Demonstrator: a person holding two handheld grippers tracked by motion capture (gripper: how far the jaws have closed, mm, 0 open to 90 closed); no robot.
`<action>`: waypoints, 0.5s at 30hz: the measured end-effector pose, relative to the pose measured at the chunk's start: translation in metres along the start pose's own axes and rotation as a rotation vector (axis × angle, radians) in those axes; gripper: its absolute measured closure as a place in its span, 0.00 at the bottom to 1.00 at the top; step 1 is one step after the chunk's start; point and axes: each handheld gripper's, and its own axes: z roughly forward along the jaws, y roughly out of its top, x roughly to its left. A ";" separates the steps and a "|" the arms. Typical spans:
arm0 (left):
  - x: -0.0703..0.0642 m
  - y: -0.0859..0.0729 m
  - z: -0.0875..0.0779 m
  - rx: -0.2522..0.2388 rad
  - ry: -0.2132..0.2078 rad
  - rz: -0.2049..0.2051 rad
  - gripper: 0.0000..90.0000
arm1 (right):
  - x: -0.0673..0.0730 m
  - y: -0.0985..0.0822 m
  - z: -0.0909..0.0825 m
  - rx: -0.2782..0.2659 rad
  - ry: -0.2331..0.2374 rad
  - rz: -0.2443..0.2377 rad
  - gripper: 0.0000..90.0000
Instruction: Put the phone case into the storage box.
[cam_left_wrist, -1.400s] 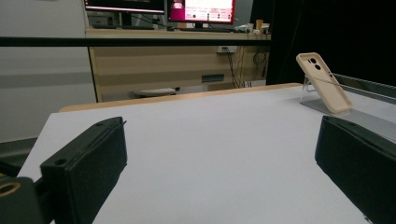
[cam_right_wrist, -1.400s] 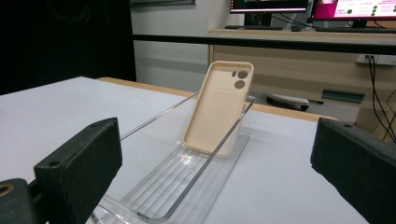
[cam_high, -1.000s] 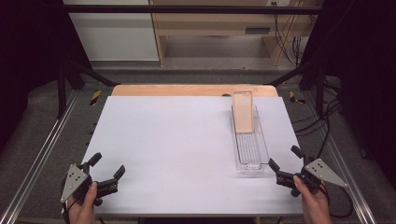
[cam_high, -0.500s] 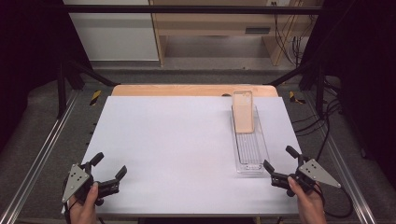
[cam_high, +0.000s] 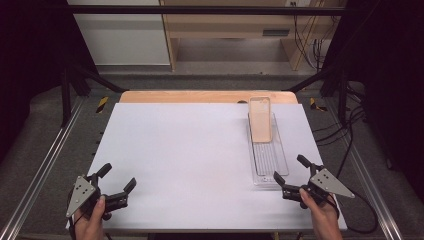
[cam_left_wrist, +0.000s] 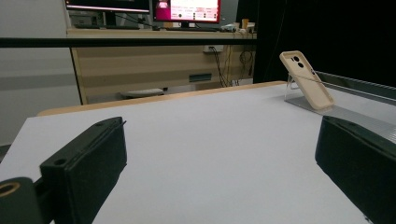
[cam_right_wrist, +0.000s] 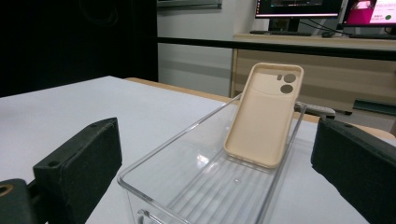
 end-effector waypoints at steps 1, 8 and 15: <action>0.000 0.000 0.000 0.000 0.000 0.000 0.02 | 0.001 0.000 0.002 -0.003 0.005 0.000 0.02; 0.000 0.001 0.000 -0.007 -0.007 -0.003 0.02 | 0.008 0.004 0.012 0.000 0.025 -0.003 0.03; 0.000 0.001 -0.001 -0.014 -0.014 -0.020 0.02 | 0.014 0.012 0.023 0.014 0.028 -0.002 0.03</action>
